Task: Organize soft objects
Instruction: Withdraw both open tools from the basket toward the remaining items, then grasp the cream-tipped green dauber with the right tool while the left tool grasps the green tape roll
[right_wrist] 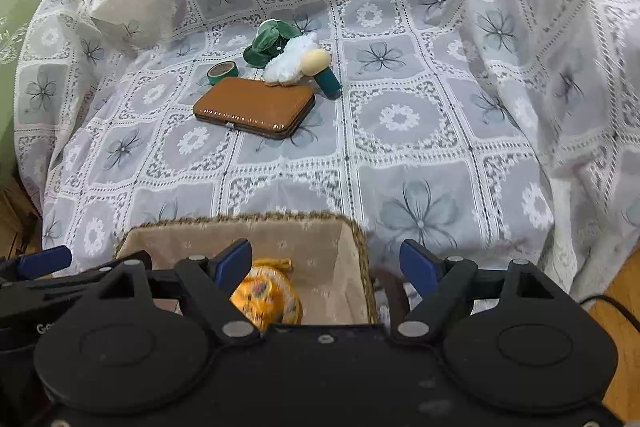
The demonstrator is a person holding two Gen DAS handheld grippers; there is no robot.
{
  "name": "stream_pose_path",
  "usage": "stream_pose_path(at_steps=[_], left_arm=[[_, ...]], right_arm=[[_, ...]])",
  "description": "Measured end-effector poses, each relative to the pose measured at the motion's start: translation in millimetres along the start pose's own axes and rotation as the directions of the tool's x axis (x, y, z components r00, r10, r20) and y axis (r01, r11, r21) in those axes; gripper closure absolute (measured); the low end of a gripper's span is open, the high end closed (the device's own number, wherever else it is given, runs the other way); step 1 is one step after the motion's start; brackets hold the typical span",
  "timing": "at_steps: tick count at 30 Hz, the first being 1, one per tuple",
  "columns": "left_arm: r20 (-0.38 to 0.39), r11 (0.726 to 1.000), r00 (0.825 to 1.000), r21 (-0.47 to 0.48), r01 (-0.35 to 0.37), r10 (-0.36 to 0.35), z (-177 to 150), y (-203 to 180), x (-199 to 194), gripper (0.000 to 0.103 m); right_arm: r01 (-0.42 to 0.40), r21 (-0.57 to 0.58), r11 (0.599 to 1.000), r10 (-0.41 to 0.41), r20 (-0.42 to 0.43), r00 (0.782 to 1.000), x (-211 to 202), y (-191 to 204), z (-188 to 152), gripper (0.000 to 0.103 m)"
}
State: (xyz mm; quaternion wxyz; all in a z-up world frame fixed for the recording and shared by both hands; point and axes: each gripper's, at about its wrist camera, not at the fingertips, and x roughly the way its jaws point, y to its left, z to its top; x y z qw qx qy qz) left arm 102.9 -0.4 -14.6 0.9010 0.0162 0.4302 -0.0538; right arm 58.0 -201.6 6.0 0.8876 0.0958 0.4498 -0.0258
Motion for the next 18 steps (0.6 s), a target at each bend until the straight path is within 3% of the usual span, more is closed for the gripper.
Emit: stream_pose_path(at_steps=[18], left_arm=[[-0.008, 0.999, 1.000, 0.042, -0.020, 0.020, 79.1, 8.6, 80.1, 0.014]], right_arm=[[0.033, 0.045, 0.998, -0.033, 0.009, 0.999, 93.7, -7.6, 106.4, 0.022]])
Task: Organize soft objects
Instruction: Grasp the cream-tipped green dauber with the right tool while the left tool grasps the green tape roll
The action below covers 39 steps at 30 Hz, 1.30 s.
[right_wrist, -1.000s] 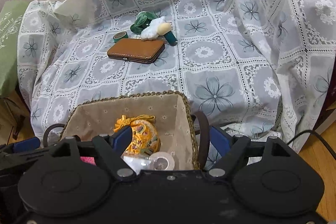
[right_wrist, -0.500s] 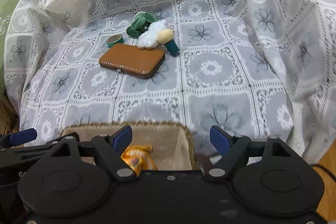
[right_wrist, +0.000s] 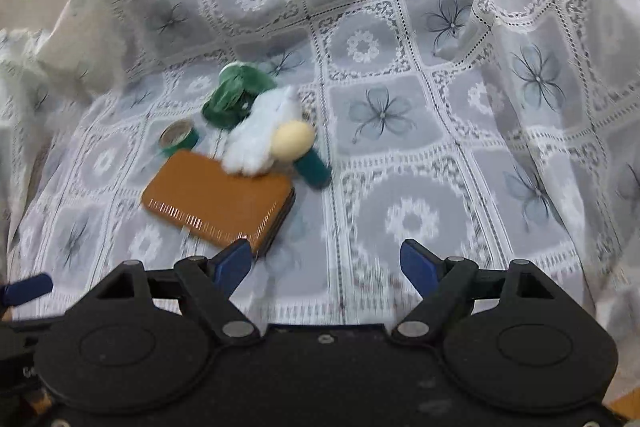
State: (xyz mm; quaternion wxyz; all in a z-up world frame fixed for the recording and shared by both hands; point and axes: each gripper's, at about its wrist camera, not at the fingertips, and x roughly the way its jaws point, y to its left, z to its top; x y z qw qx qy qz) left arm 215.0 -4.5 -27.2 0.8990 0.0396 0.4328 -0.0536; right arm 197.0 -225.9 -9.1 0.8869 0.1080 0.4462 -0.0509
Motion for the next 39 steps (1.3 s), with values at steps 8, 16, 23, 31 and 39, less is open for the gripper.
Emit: stream_pose_path(at_steps=[8, 16, 23, 31, 39], left_arm=[[-0.017, 1.000, 1.000, -0.002, -0.009, 0.009, 20.4, 4.0, 29.5, 0.014], [-0.010, 1.000, 1.000, -0.010, -0.024, 0.024, 38.5, 8.3, 46.5, 0.013], [-0.005, 1.000, 1.000, 0.001, -0.022, 0.022, 44.6, 5.1, 50.2, 0.013], [0.004, 1.000, 1.000, 0.016, -0.015, 0.015, 47.1, -1.3, 45.9, 0.013], [0.042, 0.999, 0.999, 0.037, -0.031, 0.029, 71.0, -1.3, 53.7, 0.012]], right_arm=[[0.029, 0.037, 0.999, -0.030, 0.028, 0.999, 44.3, -2.2, 43.9, 0.022], [0.035, 0.058, 0.998, -0.037, 0.033, 0.999, 73.7, 2.3, 62.4, 0.021], [0.049, 0.081, 0.995, -0.053, 0.037, 0.998, 82.2, -8.5, 63.7, 0.017], [0.131, 0.154, 0.979, -0.137, 0.030, 0.990, 68.1, -44.4, 54.8, 0.017], [0.150, 0.184, 0.971, -0.153, 0.003, 0.988, 61.2, -60.5, 36.4, 0.017]])
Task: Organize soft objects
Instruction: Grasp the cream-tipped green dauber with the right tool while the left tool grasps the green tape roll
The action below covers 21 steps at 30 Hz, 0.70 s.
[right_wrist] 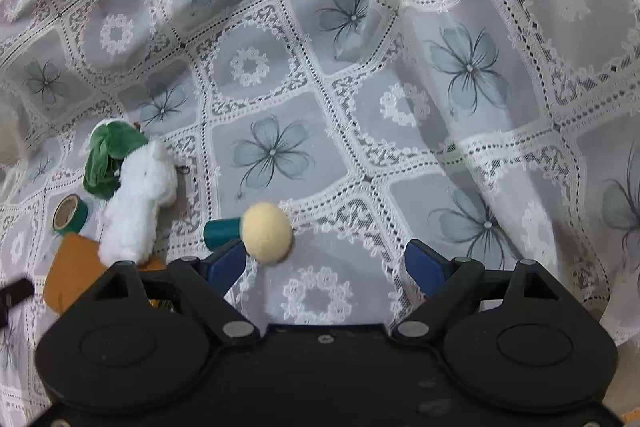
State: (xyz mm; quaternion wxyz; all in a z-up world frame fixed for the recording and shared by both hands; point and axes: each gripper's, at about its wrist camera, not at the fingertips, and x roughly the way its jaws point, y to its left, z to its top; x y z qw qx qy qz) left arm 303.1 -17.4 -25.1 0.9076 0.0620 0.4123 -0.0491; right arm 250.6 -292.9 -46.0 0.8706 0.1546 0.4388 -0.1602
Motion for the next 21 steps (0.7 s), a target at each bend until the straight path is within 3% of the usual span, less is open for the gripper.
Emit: stream_pose_path(at_steps=[10, 15, 21], left_arm=[[-0.036, 0.999, 0.999, -0.012, 0.040, -0.040, 33.2, 0.3, 51.7, 0.012], [-0.029, 0.998, 0.999, 0.033, 0.046, -0.045, 40.0, -6.2, 66.6, 0.012], [-0.035, 0.997, 0.998, 0.053, 0.056, -0.054, 40.2, -9.5, 79.5, 0.012]], right_arm=[[-0.031, -0.091, 0.995, 0.033, 0.029, 0.999, -0.5, 12.1, -18.5, 0.017], [-0.063, -0.126, 0.990, 0.070, 0.048, 0.996, 1.4, 22.2, -22.8, 0.014], [-0.043, -0.130, 0.991, 0.050, 0.054, 0.997, 16.5, 40.2, -21.3, 0.014]])
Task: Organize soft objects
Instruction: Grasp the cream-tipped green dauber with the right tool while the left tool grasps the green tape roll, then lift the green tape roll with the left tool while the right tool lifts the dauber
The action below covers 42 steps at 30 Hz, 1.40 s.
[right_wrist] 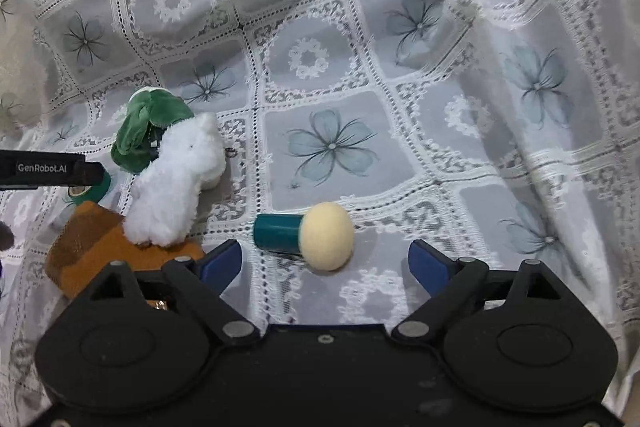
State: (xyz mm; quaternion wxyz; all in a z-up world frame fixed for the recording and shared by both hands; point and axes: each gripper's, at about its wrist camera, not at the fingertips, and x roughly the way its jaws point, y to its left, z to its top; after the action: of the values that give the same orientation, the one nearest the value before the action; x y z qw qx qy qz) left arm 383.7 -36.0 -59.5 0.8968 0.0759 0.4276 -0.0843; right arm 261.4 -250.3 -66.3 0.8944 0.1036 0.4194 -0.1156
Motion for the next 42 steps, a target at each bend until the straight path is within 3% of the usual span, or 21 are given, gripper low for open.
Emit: stream_pose_path(at_steps=[8, 11, 14, 17, 18, 22, 26, 33, 42], left_arm=[[-0.009, 1.000, 1.000, -0.008, 0.018, -0.018, -3.7, 3.3, 14.5, 0.012], [-0.016, 0.999, 1.000, -0.026, 0.022, -0.022, -2.8, 6.5, 20.7, 0.012], [-0.018, 0.999, 0.999, -0.037, 0.032, -0.033, -2.8, 8.6, 23.9, 0.014], [-0.021, 0.997, 0.998, -0.047, 0.066, -0.067, -4.6, 10.5, 25.5, 0.023], [-0.024, 0.996, 0.997, -0.051, 0.074, -0.075, -5.2, 11.3, 26.3, 0.033], [-0.012, 0.997, 0.998, -0.036, 0.069, -0.070, -6.9, 12.6, 26.6, 0.055], [-0.004, 0.996, 0.997, -0.051, 0.074, -0.074, -5.6, 17.7, 21.3, 0.056], [0.026, 0.993, 0.997, -0.092, 0.073, -0.071, -10.3, 24.0, -16.6, 0.056], [0.045, 0.989, 0.996, -0.123, 0.082, -0.077, -40.7, 18.6, -98.7, 0.056]], right_arm=[[0.033, -0.010, 0.999, -0.033, 0.004, 0.999, 18.8, 11.3, 2.5, 0.019], [0.042, 0.000, 0.999, -0.042, -0.011, 0.999, 26.2, 10.4, 3.6, 0.023], [0.050, -0.022, 0.999, -0.050, 0.001, 0.999, 25.8, 11.6, 3.3, 0.034], [0.033, -0.038, 0.999, -0.032, 0.001, 0.999, 25.6, 13.6, 4.0, 0.044], [0.025, -0.039, 0.999, -0.025, -0.001, 1.000, 24.4, 14.0, 4.4, 0.044], [0.019, -0.036, 0.999, -0.019, -0.006, 1.000, 21.5, 14.2, 4.3, 0.044], [0.018, -0.024, 1.000, -0.018, -0.002, 1.000, 13.5, 9.1, 3.5, 0.044], [0.021, 0.003, 1.000, -0.021, -0.004, 1.000, -5.3, -3.1, 3.1, 0.044], [-0.008, 0.002, 1.000, 0.008, 0.014, 1.000, -61.3, -9.2, -11.9, 0.044]])
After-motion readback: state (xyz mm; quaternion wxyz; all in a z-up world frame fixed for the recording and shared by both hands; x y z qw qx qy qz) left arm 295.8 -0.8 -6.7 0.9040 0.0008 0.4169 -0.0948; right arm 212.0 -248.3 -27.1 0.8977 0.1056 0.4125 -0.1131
